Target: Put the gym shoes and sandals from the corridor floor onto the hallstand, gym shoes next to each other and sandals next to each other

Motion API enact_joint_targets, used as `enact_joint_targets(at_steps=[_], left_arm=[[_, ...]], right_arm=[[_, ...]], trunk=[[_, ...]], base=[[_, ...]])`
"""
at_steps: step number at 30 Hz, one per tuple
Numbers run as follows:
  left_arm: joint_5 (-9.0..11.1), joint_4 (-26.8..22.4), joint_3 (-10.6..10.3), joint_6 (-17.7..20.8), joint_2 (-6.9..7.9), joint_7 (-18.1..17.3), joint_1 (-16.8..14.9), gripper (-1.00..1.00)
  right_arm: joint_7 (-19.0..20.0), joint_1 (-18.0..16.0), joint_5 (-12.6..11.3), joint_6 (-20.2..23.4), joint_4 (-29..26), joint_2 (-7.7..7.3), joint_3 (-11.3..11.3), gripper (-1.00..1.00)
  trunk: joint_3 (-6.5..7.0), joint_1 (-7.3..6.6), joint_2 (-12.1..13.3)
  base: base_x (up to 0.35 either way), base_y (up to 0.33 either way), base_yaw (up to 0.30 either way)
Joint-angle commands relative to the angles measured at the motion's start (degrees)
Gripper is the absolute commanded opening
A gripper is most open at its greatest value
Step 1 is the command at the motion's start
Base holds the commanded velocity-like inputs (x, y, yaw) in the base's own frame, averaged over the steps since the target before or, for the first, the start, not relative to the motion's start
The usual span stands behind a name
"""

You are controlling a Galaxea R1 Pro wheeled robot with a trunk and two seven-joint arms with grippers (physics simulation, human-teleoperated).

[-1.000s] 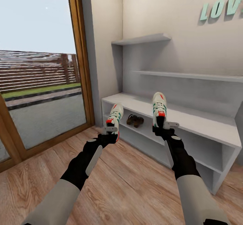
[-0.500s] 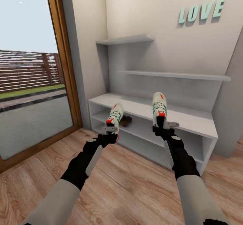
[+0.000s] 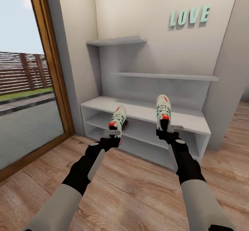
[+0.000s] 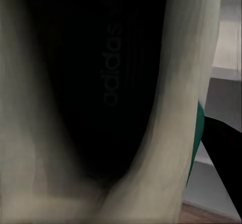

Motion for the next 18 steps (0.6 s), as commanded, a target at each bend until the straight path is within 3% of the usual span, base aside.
enact_joint_targets(at_steps=[1, 18], left_arm=[[0.61, -0.1, -0.11, 0.23, 0.03, 0.51, -0.02, -1.0], [0.61, -0.07, -0.11, 0.28, 0.03, 0.51, -0.02, -1.0]], right_arm=[[0.1, -0.05, 0.59, 0.32, -0.07, 0.07, -0.09, -1.0], [0.1, -0.05, 0.59, 0.32, -0.07, 0.06, -0.11, -1.0]], trunk=[[-0.06, -0.01, -0.03], [-0.06, -0.01, -0.03]], base=[[0.0, 0.065, -0.266], [0.0, 0.031, -0.266]])
